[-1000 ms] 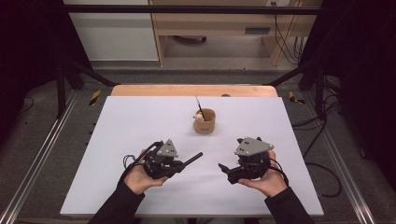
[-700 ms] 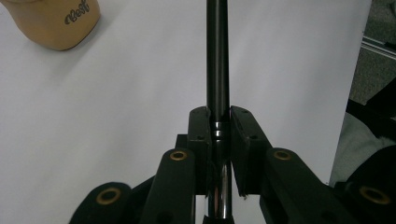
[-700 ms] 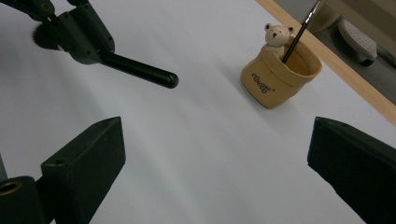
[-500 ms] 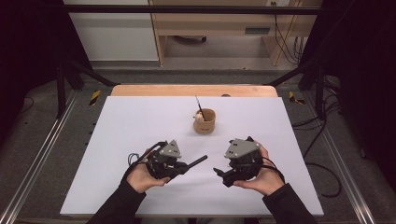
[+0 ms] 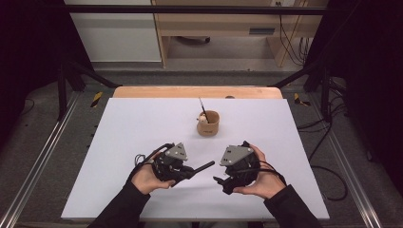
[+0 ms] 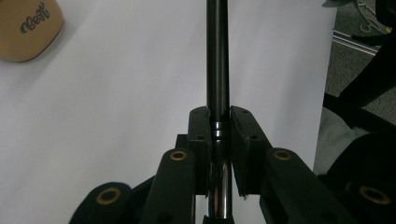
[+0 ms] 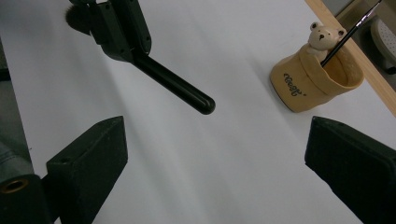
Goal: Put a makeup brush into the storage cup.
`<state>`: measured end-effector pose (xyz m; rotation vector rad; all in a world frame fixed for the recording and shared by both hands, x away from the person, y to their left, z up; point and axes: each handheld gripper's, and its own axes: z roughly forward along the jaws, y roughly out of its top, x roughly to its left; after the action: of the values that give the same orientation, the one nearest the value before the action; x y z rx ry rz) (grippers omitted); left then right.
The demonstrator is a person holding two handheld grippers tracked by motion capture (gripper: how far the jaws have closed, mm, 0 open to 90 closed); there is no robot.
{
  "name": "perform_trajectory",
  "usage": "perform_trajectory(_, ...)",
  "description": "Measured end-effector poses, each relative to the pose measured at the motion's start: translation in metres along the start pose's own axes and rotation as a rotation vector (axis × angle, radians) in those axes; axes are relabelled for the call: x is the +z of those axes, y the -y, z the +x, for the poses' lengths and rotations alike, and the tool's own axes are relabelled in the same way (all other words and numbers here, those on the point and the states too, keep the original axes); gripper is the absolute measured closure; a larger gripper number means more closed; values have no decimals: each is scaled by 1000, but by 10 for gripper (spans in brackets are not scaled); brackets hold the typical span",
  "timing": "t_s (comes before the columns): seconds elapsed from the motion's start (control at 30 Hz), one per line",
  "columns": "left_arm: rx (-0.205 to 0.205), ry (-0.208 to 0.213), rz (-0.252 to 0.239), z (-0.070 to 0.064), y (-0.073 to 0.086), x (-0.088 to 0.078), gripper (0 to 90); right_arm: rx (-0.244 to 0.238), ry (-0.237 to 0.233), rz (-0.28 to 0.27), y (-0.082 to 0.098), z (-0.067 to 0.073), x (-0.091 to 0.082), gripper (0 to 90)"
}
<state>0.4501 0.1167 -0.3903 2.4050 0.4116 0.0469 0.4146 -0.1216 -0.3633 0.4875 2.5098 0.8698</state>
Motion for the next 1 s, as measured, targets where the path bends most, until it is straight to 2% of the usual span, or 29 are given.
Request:
perform_trajectory(0.1, 2, 14, 0, 1, -2, 0, 788, -11, -6, 7, -2, 3, 2, 71)
perform_trajectory(0.23, 5, 27, -3, 1, -4, -1, 788, -54, -8, 28, -5, 5, 3, 80)
perform_trajectory(0.43, 20, 41, 3, 0, -7, -1, 788, -78, -15, 39, -9, 8, 6, 99)
perform_trajectory(0.5, 28, 47, 8, -1, -8, -1, 788, -106, -27, 47, -10, 9, 7, 107)
perform_trajectory(0.87, 54, 51, 28, -6, -13, 0, 788, -157, -58, 84, -12, 16, 13, 177)
perform_trajectory(1.0, 63, 60, 39, -7, -14, 1, 788, -190, -61, 92, -12, 18, 16, 203)
